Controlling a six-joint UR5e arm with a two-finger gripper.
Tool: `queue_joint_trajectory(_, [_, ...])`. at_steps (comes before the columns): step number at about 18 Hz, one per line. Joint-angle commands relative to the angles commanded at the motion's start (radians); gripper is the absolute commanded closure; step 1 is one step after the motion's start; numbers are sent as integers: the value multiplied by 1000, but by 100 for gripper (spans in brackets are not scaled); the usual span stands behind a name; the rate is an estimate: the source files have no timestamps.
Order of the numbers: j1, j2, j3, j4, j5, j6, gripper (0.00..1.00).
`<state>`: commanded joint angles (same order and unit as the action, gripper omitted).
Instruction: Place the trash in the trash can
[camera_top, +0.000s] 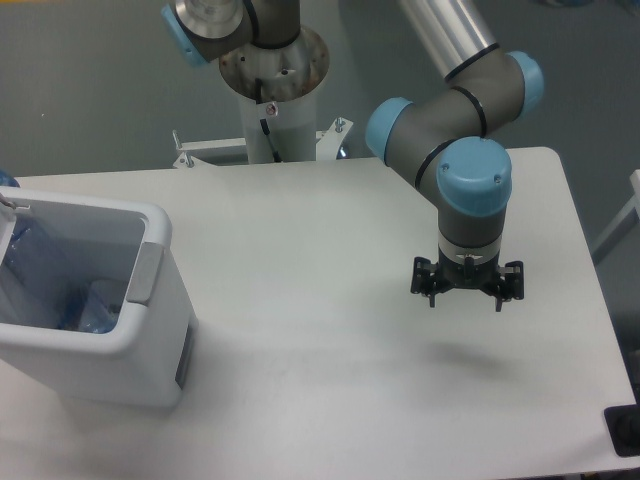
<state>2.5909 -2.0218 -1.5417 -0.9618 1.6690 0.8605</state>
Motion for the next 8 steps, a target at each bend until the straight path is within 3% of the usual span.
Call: queue_joint_trajectory(8, [-20, -11, 8, 2, 0, 0, 0])
